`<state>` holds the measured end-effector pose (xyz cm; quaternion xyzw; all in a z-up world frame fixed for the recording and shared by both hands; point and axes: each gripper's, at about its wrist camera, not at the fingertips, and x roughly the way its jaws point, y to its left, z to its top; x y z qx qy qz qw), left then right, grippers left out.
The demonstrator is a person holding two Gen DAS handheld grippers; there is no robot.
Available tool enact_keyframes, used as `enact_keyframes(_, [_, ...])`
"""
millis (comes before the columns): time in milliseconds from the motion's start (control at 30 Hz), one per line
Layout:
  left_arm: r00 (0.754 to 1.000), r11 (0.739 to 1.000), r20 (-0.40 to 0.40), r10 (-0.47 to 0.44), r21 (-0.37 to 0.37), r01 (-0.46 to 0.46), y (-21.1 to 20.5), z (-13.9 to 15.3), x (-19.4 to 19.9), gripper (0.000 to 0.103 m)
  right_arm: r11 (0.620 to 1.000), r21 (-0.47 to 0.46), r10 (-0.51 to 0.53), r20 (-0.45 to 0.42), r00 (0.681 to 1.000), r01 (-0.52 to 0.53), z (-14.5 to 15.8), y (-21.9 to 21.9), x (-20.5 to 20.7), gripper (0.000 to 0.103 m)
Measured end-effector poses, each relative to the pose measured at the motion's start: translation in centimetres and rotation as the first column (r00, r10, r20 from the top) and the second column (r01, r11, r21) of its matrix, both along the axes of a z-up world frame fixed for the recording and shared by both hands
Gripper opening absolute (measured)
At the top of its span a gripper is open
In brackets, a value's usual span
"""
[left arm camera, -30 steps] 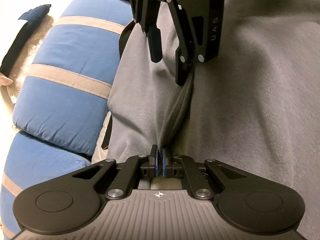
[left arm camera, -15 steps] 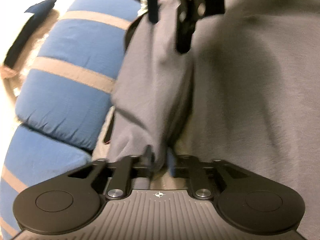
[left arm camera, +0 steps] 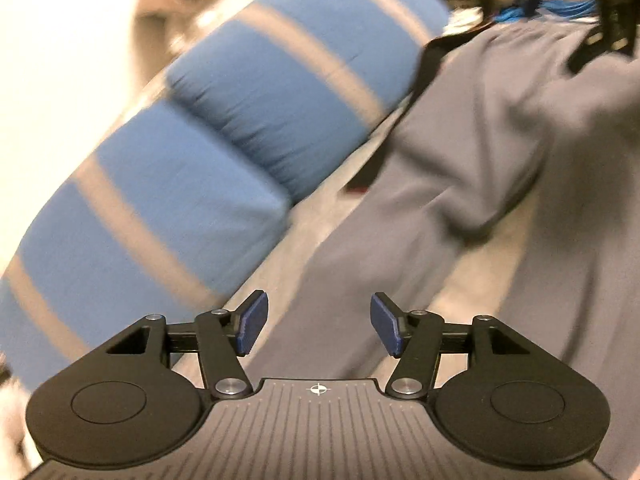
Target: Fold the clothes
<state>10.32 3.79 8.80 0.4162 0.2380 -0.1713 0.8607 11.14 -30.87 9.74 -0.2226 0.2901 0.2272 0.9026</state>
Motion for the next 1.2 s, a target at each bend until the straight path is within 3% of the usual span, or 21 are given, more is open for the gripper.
enact_keyframes(167, [0.991, 0.995, -0.099, 0.088, -0.031, -0.092, 7.5, 3.8, 3.0, 0.055, 1.0, -0.007, 0.01, -0.005, 1.0, -0.01, 1.2, -1.5, -0.4, 0.102])
enact_keyframes(233, [0.985, 0.992, -0.117, 0.129, 0.003, -0.13, 10.0, 3.9, 4.7, 0.055, 1.0, -0.005, -0.005, -0.014, 1.0, 0.005, 1.3, -2.4, -0.2, 0.102])
enact_keyframes(367, [0.966, 0.983, -0.185, 0.183, 0.016, -0.183, 14.1, 2.4, 8.5, 0.055, 0.999, 0.005, -0.031, -0.028, 0.999, 0.031, 1.4, -3.9, 0.5, 0.102])
enact_keyframes(500, [0.947, 0.974, -0.247, 0.203, -0.047, -0.221, 16.5, 0.3, 12.5, 0.055, 1.0, -0.001, -0.028, -0.04, 0.999, 0.028, 1.0, -4.9, 1.3, 0.102])
enact_keyframes(667, [0.925, 0.963, -0.305, 0.225, -0.076, -0.259, 18.3, -2.7, 16.8, 0.054, 0.999, -0.02, -0.031, -0.069, 0.997, 0.029, 0.1, -6.1, 3.0, 0.102])
enact_keyframes(833, [0.889, 0.927, -0.379, 0.256, -0.163, -0.337, 20.5, -4.1, 19.3, 0.055, 0.998, -0.033, -0.055, -0.086, 0.995, 0.052, -0.1, -7.9, 5.2, 0.102])
enact_keyframes(867, [0.88, 0.917, -0.396, 0.261, -0.183, -0.354, 20.9, -4.3, 19.6, 0.052, 0.998, -0.036, -0.06, -0.086, 0.994, 0.057, -0.2, -8.4, 5.6, 0.102])
enact_keyframes(967, [0.847, 0.89, -0.476, 0.235, -0.245, -0.384, 21.8, -4.1, 19.7, 0.019, 0.996, -0.046, -0.076, -0.083, 0.994, 0.072, -0.3, -9.8, 6.9, 0.102])
enact_keyframes(1033, [0.833, 0.882, -0.508, 0.221, -0.26, -0.393, 21.9, -3.8, 19.5, 0.007, 0.995, -0.035, -0.094, -0.088, 0.992, 0.091, -0.3, -10.8, 7.8, 0.102])
enact_keyframes(1200, [0.852, 0.896, -0.47, 0.231, -0.24, -0.375, 21.3, -2.9, 18.2, 0.004, 0.99, -0.038, -0.135, -0.082, 0.987, 0.132, -0.8, -12.7, 9.3, 0.102])
